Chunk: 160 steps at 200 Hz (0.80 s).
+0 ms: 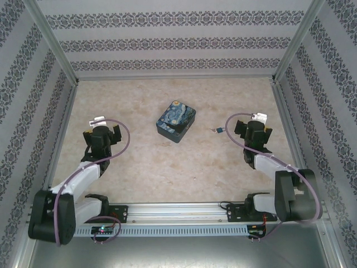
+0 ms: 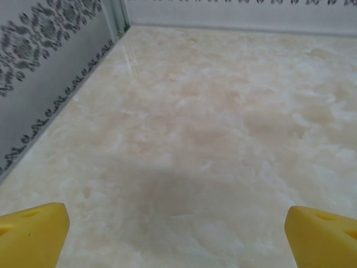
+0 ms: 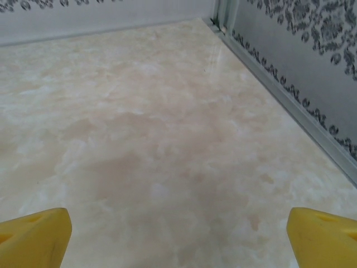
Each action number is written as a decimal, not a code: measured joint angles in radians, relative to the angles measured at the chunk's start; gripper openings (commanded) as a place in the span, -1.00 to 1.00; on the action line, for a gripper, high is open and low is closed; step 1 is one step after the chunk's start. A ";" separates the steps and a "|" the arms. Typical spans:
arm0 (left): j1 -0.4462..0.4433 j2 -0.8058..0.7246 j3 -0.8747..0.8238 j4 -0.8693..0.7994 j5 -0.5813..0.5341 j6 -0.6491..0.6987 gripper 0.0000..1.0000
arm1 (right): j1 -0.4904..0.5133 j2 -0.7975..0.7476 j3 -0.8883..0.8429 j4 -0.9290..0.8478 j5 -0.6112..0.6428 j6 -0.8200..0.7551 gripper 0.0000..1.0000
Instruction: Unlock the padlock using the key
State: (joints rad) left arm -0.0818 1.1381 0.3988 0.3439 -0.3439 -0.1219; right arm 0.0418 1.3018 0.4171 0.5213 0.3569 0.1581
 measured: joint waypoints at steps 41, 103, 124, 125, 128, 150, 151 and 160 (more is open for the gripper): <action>0.009 0.252 -0.042 0.278 0.064 0.043 0.99 | 0.000 0.145 -0.074 0.262 -0.091 -0.073 0.96; 0.045 0.425 -0.023 0.451 0.185 0.074 0.99 | -0.018 0.220 -0.052 0.353 -0.246 -0.106 0.96; 0.053 0.425 -0.010 0.459 0.206 0.074 0.99 | -0.020 0.220 -0.051 0.366 -0.250 -0.106 0.97; 0.053 0.425 -0.009 0.459 0.206 0.074 0.99 | -0.020 0.220 -0.051 0.366 -0.250 -0.106 0.96; 0.053 0.425 -0.009 0.459 0.209 0.074 0.99 | -0.020 0.220 -0.051 0.366 -0.250 -0.106 0.97; 0.054 0.425 -0.008 0.460 0.217 0.075 0.99 | -0.020 0.220 -0.051 0.366 -0.250 -0.106 0.96; 0.054 0.425 -0.008 0.460 0.218 0.075 0.99 | -0.020 0.220 -0.051 0.366 -0.250 -0.106 0.96; 0.054 0.425 -0.008 0.460 0.220 0.075 0.99 | -0.020 0.220 -0.051 0.366 -0.250 -0.106 0.96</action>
State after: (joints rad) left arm -0.0277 1.5635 0.3912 0.8043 -0.1234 -0.0471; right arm 0.0219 1.5215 0.3656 0.8875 0.1066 0.0517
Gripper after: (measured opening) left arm 0.994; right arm 0.982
